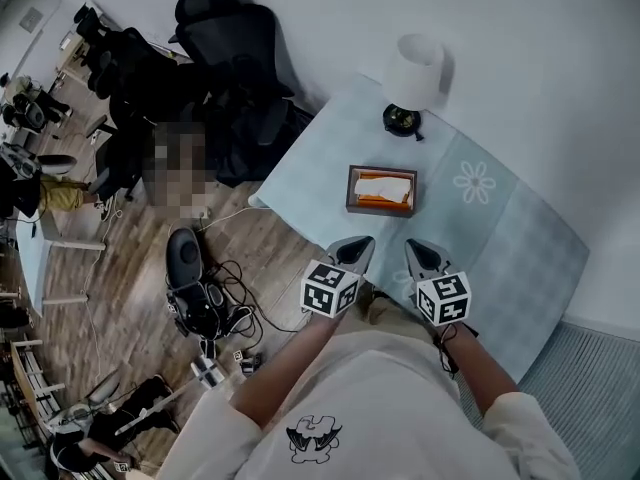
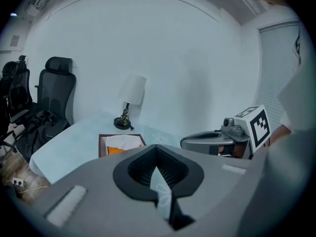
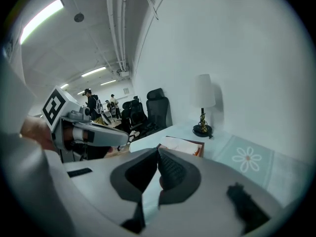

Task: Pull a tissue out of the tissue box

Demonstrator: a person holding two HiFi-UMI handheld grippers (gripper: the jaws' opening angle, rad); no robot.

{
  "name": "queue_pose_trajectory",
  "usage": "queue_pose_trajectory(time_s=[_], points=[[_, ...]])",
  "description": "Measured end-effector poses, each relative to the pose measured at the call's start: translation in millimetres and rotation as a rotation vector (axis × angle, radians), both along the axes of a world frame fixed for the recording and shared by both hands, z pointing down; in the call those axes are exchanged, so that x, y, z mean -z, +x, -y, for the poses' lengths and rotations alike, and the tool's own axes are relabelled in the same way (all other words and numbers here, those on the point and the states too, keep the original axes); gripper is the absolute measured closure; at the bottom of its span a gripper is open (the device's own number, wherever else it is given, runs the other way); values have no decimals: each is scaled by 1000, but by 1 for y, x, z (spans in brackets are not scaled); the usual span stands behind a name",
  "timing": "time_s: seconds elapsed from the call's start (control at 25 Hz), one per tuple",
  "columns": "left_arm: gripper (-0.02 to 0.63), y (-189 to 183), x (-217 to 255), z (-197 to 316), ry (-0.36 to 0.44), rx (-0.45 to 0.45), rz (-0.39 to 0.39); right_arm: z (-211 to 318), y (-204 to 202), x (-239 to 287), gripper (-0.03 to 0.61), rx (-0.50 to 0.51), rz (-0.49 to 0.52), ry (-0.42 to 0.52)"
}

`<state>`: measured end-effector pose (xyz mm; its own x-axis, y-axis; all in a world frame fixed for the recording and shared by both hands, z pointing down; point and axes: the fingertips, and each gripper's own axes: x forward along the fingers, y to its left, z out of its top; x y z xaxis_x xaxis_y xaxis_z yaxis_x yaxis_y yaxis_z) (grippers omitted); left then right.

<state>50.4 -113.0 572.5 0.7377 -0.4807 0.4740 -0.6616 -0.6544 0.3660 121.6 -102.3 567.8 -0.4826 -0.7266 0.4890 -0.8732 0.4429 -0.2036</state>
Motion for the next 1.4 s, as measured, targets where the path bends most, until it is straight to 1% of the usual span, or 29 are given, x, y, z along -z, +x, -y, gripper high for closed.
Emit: queue_pose_trajectory(time_s=[0.12, 0.28, 0.52, 0.68, 1.04, 1.2, 1.28, 1.32, 1.4], points=[[607, -1, -2, 15, -3, -24, -4, 13, -4, -3, 565, -18, -7, -9], [607, -8, -1, 33, -8, -48, 4, 31, -11, 7, 565, -39, -21, 12], [607, -13, -2, 46, -15, -51, 1, 52, -21, 7, 565, -9, -46, 5], [607, -14, -11, 56, -23, -48, 10, 64, -22, 2, 565, 12, -69, -1], [607, -10, -32, 90, -28, -29, 50, 98, -17, -26, 563, 54, -144, -30], [607, -8, -53, 101, -45, -31, 85, 110, -18, -51, 563, 92, -185, -57], [607, -9, -65, 106, -60, -31, 107, 117, -19, -63, 552, 108, -208, -73], [607, -9, -71, 109, -70, -30, 117, 120, -19, -69, 534, 115, -222, -80], [607, -9, -81, 115, -88, -28, 136, 127, -20, -79, 518, 130, -247, -92]])
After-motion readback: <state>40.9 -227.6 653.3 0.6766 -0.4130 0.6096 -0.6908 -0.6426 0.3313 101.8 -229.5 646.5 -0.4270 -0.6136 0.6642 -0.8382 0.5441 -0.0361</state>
